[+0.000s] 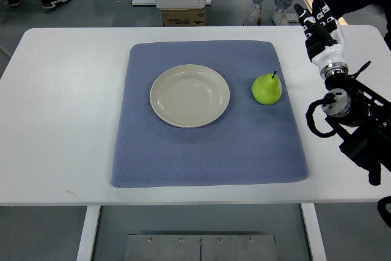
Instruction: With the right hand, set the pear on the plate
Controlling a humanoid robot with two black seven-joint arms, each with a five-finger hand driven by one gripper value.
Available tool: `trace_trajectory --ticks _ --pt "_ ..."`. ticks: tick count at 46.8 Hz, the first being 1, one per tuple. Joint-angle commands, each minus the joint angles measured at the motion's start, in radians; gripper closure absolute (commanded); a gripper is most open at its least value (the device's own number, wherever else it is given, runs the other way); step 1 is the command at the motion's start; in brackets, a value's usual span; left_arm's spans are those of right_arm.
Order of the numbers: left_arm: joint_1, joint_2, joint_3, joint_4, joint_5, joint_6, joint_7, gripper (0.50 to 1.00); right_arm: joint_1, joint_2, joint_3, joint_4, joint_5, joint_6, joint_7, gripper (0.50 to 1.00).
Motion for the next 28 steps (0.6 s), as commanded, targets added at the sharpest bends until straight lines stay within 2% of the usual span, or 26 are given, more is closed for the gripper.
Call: trace_trajectory --ticks 1,28 --pt "0.003 0.0 0.0 0.001 0.0 -0.001 0.001 0.5 0.0 0.0 0.0 0.0 0.0 0.0 0.0 0.5" --pt "0.021 0.0 0.0 0.001 0.0 0.001 0.001 0.5 0.0 0.0 -0.002 0.0 0.0 -0.001 0.005 0.5"
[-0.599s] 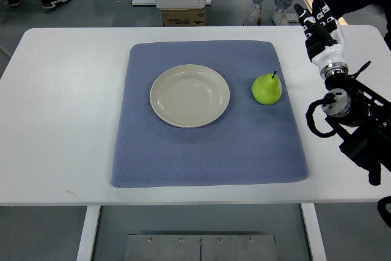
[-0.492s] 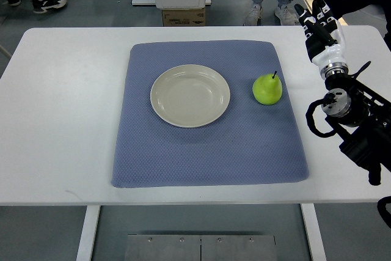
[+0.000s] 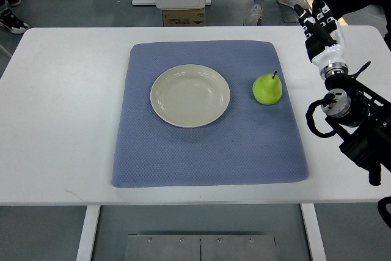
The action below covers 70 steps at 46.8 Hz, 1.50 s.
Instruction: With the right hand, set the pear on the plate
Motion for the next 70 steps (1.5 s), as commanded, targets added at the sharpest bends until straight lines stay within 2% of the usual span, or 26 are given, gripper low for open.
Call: trace_trajectory --ticks 1,16,38,45,50,70 --pt "-0.003 0.0 0.0 0.0 0.0 0.0 0.0 0.5 0.001 0.001 0.0 0.0 0.0 -0.001 0.005 0.5" --pt "-0.003 0.0 0.0 0.0 -0.001 0.0 0.0 0.5 0.006 -0.006 0.002 -0.005 0.0 -0.013 0.065 0.5" --pt "-0.003 0.0 0.0 0.0 0.0 0.0 0.0 0.5 0.004 -0.016 0.0 -0.011 0.0 -0.014 0.064 0.5" --pt "-0.003 0.0 0.0 0.0 0.0 0.0 0.0 0.5 -0.031 -0.016 -0.023 0.005 -0.003 0.052 0.065 0.5" --pt "-0.003 0.0 0.0 0.0 0.0 0.0 0.0 0.5 -0.042 -0.018 -0.06 0.015 -0.007 0.053 0.081 0.5" --pt "-0.003 0.0 0.0 0.0 0.0 0.0 0.0 0.5 -0.045 -0.053 -0.152 0.035 -0.251 0.033 0.093 0.5"
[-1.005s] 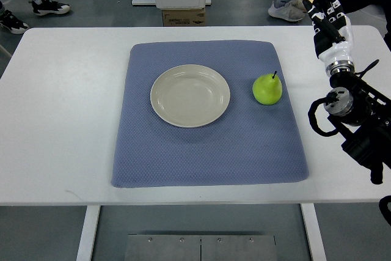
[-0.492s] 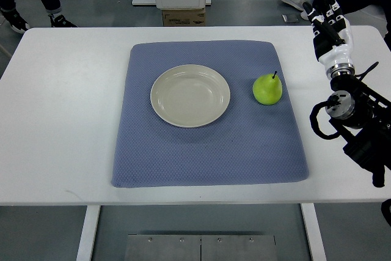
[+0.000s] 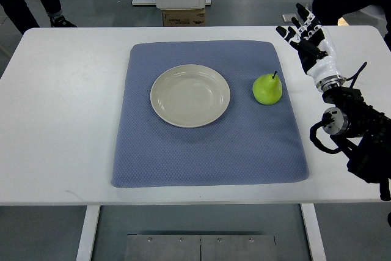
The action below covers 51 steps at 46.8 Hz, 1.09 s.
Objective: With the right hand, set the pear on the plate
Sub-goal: 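Open the right hand and move it toward the green pear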
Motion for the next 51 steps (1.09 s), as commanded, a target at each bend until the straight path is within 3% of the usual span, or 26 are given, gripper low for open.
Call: trace_trajectory --ticks 1,17,46,51 --pt "0.0 0.0 0.0 0.0 0.0 0.0 0.0 0.5 0.001 -0.025 -0.034 0.001 -0.036 -0.001 0.0 0.5" --pt "0.0 0.0 0.0 0.0 0.0 0.0 0.0 0.5 0.023 -0.168 -0.188 0.099 -0.053 -0.002 0.0 0.5" --pt "0.0 0.0 0.0 0.0 0.0 0.0 0.0 0.5 0.046 -0.208 -0.364 0.101 -0.281 -0.005 0.0 0.5" --pt "0.0 0.0 0.0 0.0 0.0 0.0 0.0 0.5 0.046 -0.206 -0.385 0.101 -0.281 -0.042 0.0 0.5"
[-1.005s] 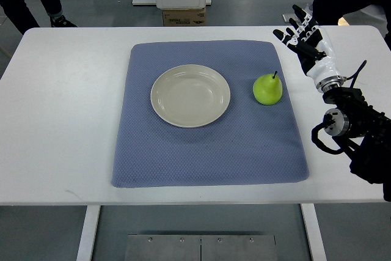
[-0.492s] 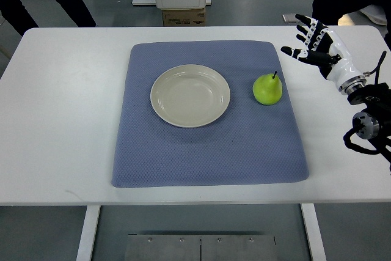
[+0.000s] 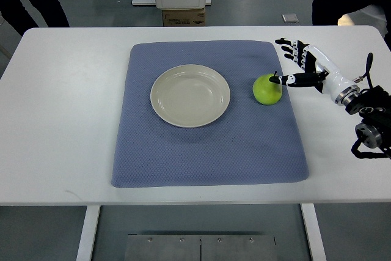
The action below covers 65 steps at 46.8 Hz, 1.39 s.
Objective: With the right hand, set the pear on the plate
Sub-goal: 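Open the right hand and move it toward the green pear, then close the right hand fingers around the green pear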
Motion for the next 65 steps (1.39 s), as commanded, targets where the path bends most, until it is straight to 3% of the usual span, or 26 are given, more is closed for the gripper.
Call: trace_trajectory --ticks 1,36,56,65 --pt "0.0 0.0 0.0 0.0 0.0 0.0 0.0 0.5 -0.002 0.001 -0.015 0.0 0.0 -0.039 0.0 0.5" --pt "0.0 0.0 0.0 0.0 0.0 0.0 0.0 0.5 -0.005 0.018 -0.11 0.017 -0.003 -0.085 0.0 0.509" --pt "0.0 0.0 0.0 0.0 0.0 0.0 0.0 0.5 0.015 0.049 -0.211 0.017 -0.003 -0.156 0.0 0.638" --pt "0.0 0.0 0.0 0.0 0.0 0.0 0.0 0.5 0.031 0.06 -0.248 0.014 -0.008 -0.161 0.0 0.772"
